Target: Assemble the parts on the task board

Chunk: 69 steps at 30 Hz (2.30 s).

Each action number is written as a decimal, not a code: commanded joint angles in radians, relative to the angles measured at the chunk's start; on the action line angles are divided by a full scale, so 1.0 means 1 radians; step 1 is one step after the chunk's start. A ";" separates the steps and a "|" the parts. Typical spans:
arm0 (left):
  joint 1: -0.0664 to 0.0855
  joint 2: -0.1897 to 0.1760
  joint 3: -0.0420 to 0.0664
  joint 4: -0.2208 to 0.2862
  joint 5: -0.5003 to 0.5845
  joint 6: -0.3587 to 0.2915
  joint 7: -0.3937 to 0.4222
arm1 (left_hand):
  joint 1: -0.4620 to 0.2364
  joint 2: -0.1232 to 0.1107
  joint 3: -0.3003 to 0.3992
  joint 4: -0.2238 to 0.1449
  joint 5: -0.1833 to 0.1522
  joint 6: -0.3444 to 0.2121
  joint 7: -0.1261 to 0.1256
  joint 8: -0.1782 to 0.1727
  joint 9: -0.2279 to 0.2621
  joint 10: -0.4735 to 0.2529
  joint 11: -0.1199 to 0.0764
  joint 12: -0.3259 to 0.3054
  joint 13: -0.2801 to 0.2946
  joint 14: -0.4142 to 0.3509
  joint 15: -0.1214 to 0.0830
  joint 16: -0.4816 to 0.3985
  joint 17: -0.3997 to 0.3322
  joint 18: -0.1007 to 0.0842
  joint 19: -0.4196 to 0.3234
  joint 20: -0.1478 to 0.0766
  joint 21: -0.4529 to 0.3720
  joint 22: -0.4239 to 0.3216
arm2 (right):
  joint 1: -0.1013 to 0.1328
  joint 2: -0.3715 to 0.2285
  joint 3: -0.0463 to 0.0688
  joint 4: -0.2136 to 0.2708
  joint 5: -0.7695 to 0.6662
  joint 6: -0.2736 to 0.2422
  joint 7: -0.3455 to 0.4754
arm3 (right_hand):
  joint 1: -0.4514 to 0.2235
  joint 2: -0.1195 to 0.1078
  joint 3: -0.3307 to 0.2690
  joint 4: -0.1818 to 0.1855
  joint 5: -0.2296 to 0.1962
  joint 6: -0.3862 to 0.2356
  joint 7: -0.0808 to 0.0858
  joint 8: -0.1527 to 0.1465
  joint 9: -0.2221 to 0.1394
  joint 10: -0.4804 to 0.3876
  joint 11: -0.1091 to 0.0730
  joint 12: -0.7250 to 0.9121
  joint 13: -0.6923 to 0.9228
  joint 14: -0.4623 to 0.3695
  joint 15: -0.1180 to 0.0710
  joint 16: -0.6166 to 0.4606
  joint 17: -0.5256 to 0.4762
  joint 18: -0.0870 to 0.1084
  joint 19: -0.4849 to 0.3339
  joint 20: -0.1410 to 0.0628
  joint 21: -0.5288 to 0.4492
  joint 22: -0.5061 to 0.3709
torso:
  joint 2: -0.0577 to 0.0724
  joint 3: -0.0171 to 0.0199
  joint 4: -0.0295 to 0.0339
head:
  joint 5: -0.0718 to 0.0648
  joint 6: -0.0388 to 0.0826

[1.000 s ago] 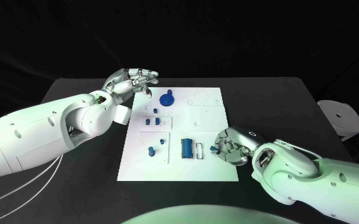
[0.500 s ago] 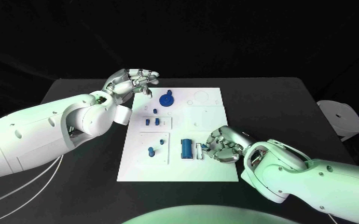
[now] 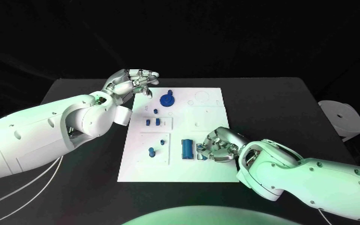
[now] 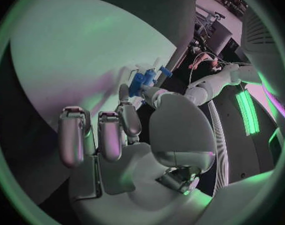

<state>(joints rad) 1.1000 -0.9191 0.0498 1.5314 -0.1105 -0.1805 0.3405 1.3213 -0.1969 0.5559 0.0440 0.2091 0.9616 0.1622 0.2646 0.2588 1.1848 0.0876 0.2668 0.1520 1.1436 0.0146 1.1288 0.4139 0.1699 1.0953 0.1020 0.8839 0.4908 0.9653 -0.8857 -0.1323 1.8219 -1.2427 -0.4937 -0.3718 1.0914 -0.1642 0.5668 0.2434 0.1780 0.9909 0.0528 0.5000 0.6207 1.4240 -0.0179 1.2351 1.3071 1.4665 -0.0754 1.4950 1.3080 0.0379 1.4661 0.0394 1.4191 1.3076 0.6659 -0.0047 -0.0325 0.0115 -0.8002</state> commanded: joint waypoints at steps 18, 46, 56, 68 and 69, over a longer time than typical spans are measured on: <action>0.000 0.001 0.001 0.007 -0.028 0.022 0.003 | -0.006 0.005 -0.003 0.004 0.001 -0.004 0.005 -0.003 0.002 -0.009 0.002 -0.007 0.001 -0.007 0.001 0.005 0.002 0.014 -0.002 0.006 -0.006 -0.002 | -0.002 0.030 0.000 -0.028 -0.041 0.057 -0.041 | -0.037 0.005 -0.060 0.024 -0.045 0.012 0.000 -0.003 -0.002 0.018 -0.002 0.020 0.017 0.069 -0.005 0.006 0.075 -0.006 0.043 -0.008 0.007 0.218 | 0.000 -0.0025 0.0068 | -0.004 -0.001; 0.001 -0.001 0.001 0.007 -0.028 0.022 0.002 | -0.006 0.005 -0.003 0.004 0.001 -0.004 0.005 -0.003 0.002 -0.009 0.002 -0.007 0.001 -0.007 0.001 0.005 0.002 0.014 -0.002 0.006 -0.006 -0.002 | -0.003 0.013 0.000 -0.007 -0.092 0.047 -0.043 | -0.103 -0.001 -0.197 0.049 -0.038 0.019 -0.004 -0.004 -0.002 0.021 -0.005 0.024 0.025 0.069 -0.008 0.006 0.077 -0.006 0.044 -0.011 0.006 0.221 | 0.000 -0.0039 0.0117 | -0.006 0.000; 0.001 -0.002 0.001 0.006 -0.028 0.022 0.002 | -0.007 0.006 -0.003 0.004 0.001 -0.004 0.006 -0.004 0.002 -0.009 0.002 -0.007 0.002 -0.008 0.001 0.005 0.002 0.014 -0.002 0.006 -0.006 -0.002 | -0.003 -0.030 0.000 0.035 -0.094 0.053 -0.010 | -0.103 -0.003 -0.213 0.047 -0.052 0.019 -0.004 -0.004 -0.002 0.021 -0.006 0.025 0.027 0.069 -0.008 0.006 0.078 -0.007 0.045 -0.011 0.008 0.221 | 0.000 -0.0035 0.0120 | -0.007 0.003; 0.000 -0.001 0.001 0.004 -0.028 0.023 0.001 | -0.007 0.006 -0.003 0.004 0.001 -0.004 0.006 -0.004 0.002 -0.009 0.002 -0.007 0.002 -0.008 0.001 0.005 0.002 0.014 -0.002 0.006 -0.006 -0.002 | -0.003 -0.049 0.000 0.048 -0.067 0.102 -0.002 | -0.070 -0.003 -0.228 0.041 -0.060 0.018 -0.005 -0.005 -0.002 0.022 -0.007 0.026 0.029 0.070 -0.009 0.007 0.081 -0.008 0.047 -0.012 0.011 0.222 | 0.000 -0.0038 0.0130 | -0.011 0.005; 0.000 -0.001 0.001 0.004 -0.028 0.023 0.001 | -0.007 0.006 -0.003 0.004 0.001 -0.004 0.006 -0.004 0.002 -0.009 0.002 -0.007 0.002 -0.008 0.001 0.005 0.002 0.014 -0.002 0.006 -0.006 -0.002 | -0.004 -0.048 0.000 0.047 -0.066 0.104 -0.002 | -0.067 -0.003 -0.229 0.041 -0.060 0.018 -0.005 -0.005 -0.002 0.023 -0.007 0.026 0.029 0.070 -0.009 0.007 0.082 -0.008 0.047 -0.012 0.011 0.222 | 0.000 -0.0040 0.0136 | -0.011 0.005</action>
<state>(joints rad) 1.1001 -0.9214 0.0498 1.5342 -0.1367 -0.1727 0.3376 1.3214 -0.1969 0.5559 0.0440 0.2091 0.9616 0.1622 0.2646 0.2601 1.1812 0.0912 0.2668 0.1527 1.1435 0.0146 1.1288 0.4139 0.1700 1.0953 0.1020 0.8839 0.4901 0.9630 -0.9346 -0.1316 1.8685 -1.3146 -0.4257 -0.3878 1.0125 -0.1675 0.3435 0.2870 0.1219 1.0068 0.0505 0.4948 0.6176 1.4408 -0.0222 1.2561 1.3081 1.4665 -0.0753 1.4987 1.3074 0.0378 1.4660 0.0323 1.4269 1.3078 0.6657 -0.0087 -0.0203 0.0014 -0.7959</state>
